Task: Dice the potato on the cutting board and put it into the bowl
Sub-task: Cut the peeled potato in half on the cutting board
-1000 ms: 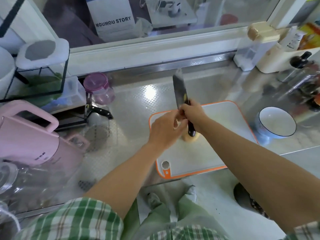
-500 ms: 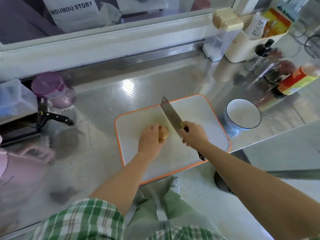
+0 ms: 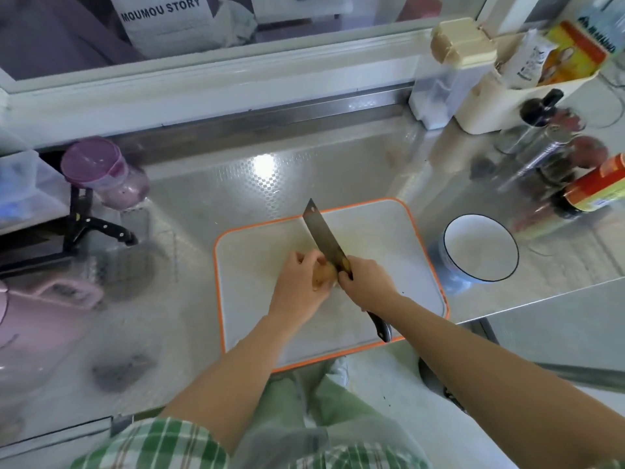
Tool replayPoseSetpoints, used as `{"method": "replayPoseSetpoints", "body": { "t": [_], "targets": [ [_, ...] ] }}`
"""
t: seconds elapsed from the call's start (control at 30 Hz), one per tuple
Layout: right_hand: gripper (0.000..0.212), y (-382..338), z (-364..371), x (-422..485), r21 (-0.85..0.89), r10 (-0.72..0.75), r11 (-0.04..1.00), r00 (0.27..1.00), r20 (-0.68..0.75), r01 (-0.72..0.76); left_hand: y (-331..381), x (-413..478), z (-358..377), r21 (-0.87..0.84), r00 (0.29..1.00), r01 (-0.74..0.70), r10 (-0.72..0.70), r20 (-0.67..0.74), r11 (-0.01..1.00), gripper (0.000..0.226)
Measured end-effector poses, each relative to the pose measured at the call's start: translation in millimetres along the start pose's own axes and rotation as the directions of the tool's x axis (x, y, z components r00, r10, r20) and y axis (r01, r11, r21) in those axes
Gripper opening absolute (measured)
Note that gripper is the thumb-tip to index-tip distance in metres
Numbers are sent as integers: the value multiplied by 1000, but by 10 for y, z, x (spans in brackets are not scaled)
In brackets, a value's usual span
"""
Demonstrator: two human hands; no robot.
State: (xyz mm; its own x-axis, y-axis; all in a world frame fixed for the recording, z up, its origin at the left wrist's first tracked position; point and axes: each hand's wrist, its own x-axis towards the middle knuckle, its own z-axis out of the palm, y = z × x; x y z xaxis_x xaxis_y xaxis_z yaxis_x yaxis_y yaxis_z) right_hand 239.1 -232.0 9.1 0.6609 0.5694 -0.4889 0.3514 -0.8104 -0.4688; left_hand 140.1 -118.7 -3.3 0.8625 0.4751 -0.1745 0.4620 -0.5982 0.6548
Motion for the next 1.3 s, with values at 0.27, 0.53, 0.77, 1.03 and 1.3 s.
{"method": "replayPoseSetpoints", "body": {
  "t": [0.27, 0.53, 0.77, 1.03, 1.3],
  "targets": [
    [8, -110, -136, -41, -16, -73, 997, 983, -171, 71, -27, -6, -101, 29, 998, 39, -41, 48, 999, 36],
    [13, -98, -286, -278, -76, -88, 994, 973, -216, 73, -41, 9, -115, 76, 999, -36, 35, 19, 996, 32],
    [13, -81, -255, -368, -181, -121, 978, 986, -113, 99, -24, 56, -105, 73, 999, -44, 44, 9, 996, 29],
    [12, -70, -300, -407, -241, -120, 965, 991, -56, 103, -30, 64, -123, 88, 998, -55, 53, 25, 995, 29],
    [5, -86, -260, -286, -227, -118, 967, 993, -18, 111, -49, 76, -109, 66, 998, -64, 63, 12, 996, 28]
  ]
}}
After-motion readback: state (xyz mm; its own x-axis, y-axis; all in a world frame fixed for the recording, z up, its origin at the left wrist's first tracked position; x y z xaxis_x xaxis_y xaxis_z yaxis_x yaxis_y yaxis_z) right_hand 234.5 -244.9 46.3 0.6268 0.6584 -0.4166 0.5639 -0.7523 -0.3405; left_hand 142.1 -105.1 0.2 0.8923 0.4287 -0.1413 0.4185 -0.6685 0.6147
